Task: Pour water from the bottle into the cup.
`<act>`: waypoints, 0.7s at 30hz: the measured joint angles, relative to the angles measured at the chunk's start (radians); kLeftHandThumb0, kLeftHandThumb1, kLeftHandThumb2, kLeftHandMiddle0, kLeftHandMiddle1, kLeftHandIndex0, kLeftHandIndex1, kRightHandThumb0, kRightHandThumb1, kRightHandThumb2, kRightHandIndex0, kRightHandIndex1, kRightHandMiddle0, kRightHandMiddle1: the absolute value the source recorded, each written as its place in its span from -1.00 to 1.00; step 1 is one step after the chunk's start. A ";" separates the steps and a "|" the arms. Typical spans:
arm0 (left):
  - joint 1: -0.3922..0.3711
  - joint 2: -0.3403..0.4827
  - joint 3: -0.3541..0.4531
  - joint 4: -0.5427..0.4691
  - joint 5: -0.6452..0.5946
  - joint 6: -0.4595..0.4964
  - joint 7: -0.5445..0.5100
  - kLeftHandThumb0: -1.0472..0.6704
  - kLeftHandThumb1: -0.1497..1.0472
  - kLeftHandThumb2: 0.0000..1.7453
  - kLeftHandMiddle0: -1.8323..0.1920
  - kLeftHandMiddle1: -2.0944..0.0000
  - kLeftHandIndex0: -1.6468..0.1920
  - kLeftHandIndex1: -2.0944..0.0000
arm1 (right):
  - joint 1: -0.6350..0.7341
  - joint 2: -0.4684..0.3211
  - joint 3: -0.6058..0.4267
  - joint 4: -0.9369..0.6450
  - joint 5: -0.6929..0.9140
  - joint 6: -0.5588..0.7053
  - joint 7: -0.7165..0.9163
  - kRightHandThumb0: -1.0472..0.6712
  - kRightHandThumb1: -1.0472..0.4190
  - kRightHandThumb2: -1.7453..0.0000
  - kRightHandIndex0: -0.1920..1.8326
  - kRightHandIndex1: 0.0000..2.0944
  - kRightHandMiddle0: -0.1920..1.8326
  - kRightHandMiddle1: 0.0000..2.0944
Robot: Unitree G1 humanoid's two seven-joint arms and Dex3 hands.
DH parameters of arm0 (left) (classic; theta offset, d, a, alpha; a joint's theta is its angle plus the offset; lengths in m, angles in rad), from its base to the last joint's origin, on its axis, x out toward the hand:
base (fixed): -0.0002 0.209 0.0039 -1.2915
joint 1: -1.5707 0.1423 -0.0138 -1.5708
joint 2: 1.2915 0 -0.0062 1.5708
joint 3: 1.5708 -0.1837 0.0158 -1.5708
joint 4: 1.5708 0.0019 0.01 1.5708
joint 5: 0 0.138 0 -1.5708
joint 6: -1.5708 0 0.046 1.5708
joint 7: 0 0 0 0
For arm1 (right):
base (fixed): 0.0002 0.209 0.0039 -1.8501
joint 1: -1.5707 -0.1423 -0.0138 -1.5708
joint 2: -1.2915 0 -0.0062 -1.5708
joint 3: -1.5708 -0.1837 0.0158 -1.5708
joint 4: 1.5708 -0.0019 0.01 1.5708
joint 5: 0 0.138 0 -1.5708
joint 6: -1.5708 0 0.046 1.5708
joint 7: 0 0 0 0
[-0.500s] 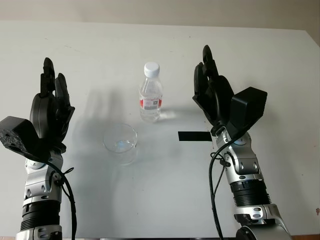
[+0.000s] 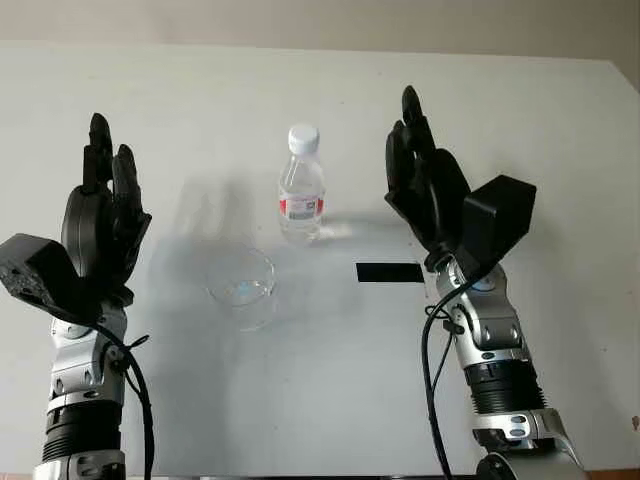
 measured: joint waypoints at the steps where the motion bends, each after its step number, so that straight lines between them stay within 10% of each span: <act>1: 0.000 0.000 0.000 0.000 0.000 0.000 -0.001 -0.73 1.00 -0.25 0.94 0.95 0.95 0.95 | -0.010 -0.002 0.001 0.020 0.005 -0.012 0.022 -0.86 -0.96 0.78 -1.00 -1.00 -1.00 -1.00; 21: 0.000 -0.005 -0.001 0.000 0.000 0.005 0.004 -0.74 1.00 -0.26 0.93 0.95 0.95 0.94 | -0.269 0.033 0.073 0.420 -0.062 -0.216 0.088 -0.97 -0.77 0.94 -1.00 -1.00 -1.00 -1.00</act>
